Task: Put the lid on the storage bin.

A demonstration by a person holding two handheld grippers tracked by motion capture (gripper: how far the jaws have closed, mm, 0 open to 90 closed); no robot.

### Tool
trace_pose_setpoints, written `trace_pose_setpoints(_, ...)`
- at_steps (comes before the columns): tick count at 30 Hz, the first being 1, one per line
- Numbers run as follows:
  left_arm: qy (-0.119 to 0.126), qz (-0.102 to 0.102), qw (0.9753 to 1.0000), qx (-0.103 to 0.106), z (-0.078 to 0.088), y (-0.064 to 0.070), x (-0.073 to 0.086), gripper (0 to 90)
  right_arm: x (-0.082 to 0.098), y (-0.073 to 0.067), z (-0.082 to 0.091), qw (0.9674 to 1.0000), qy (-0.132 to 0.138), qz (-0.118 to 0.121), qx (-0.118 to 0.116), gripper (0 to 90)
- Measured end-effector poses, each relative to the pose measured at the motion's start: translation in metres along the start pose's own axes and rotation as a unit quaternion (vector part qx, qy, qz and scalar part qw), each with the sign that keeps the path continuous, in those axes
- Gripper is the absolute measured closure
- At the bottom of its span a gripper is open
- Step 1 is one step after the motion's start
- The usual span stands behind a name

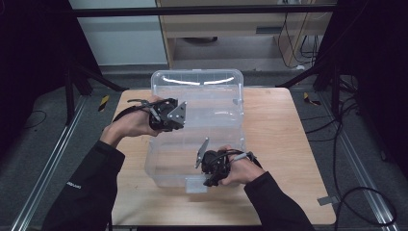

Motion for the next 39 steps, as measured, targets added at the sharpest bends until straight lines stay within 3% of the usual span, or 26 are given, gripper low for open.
trace_pose_setpoints(39, 0.012, 0.004, 0.9998, 0.015, 0.008, 0.036, 0.001, 86.4, 0.002, -0.003, 0.001, 0.9999, 0.011, -0.004, 0.002, 66.4)
Point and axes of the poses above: each handheld gripper's, and its own axes: z roughly backward along the jaws, x roughly out of its underside, y roughly to its right, the point moved 4 cm from there along -z, roughly forward along the jaws, and after that the axes turned 4 degrees about -z, right-handed, at the moved point
